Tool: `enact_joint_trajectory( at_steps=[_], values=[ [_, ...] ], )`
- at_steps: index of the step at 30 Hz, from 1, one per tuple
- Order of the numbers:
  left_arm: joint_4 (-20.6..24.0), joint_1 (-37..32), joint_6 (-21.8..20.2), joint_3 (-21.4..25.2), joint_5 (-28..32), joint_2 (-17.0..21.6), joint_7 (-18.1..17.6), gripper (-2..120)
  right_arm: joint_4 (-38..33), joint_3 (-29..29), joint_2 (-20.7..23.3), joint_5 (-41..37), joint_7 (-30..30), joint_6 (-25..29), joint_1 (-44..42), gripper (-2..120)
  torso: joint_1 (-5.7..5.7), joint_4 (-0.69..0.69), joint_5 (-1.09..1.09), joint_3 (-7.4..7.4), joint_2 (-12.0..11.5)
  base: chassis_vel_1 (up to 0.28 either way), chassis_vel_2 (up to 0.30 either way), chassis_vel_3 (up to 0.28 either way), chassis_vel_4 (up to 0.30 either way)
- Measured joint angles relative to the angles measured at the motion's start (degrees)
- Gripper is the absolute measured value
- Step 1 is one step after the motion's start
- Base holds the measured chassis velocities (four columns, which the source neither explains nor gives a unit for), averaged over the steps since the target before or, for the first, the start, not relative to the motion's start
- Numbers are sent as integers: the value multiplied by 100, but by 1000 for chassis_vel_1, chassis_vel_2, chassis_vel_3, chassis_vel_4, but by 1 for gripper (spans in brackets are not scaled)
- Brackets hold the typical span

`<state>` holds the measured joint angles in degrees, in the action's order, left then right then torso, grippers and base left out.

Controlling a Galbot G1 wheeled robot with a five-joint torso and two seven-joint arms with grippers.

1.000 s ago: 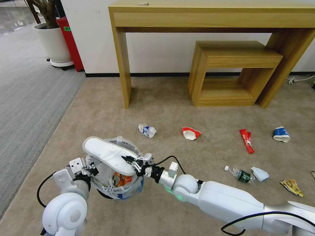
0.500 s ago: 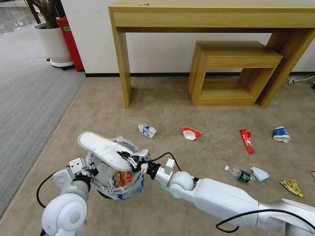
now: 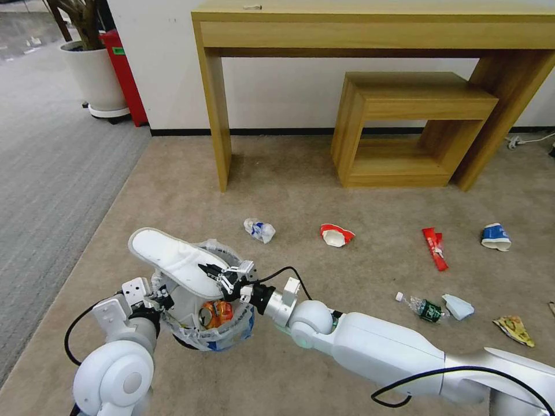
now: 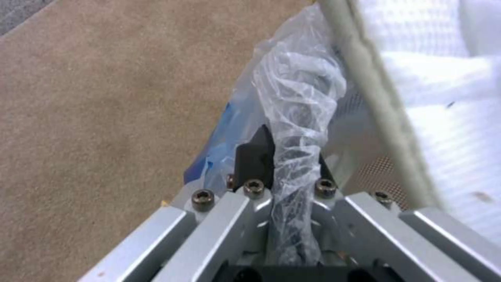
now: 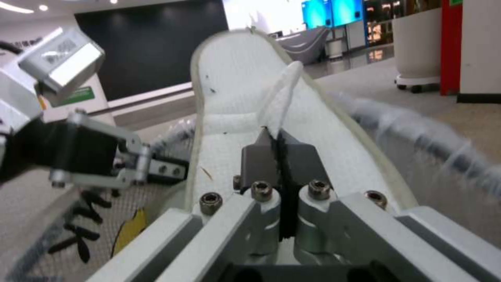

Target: Pick up the trash bin and place the garbage on the floor into it.

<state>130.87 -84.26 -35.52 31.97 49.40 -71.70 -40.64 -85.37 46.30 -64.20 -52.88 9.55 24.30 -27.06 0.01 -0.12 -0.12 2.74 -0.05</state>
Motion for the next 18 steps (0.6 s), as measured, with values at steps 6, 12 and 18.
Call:
enact_joint_trajectory(
  at_steps=[6, 12, 18],
  values=[
    [32, 0, -1, -14, 10, -12, 0, 1, 58, 23, -29, 31, 39, 56, -49, 0, 0, 0, 0, 0, 0, 0, 0, 0, 0],
    [43, 42, -3, 34, 89, 17, -44, 1, 74, 27, -25, 80, 47, 84, -110, 0, 0, 0, 0, 0, 0, 0, 0, 0, 0],
    [105, 41, -14, 42, 129, -1, -65, 1, 154, 33, -37, 148, 66, 138, -166, 0, -1, 0, 0, 0, 0, 0, 0, 0, 0]
  ],
)
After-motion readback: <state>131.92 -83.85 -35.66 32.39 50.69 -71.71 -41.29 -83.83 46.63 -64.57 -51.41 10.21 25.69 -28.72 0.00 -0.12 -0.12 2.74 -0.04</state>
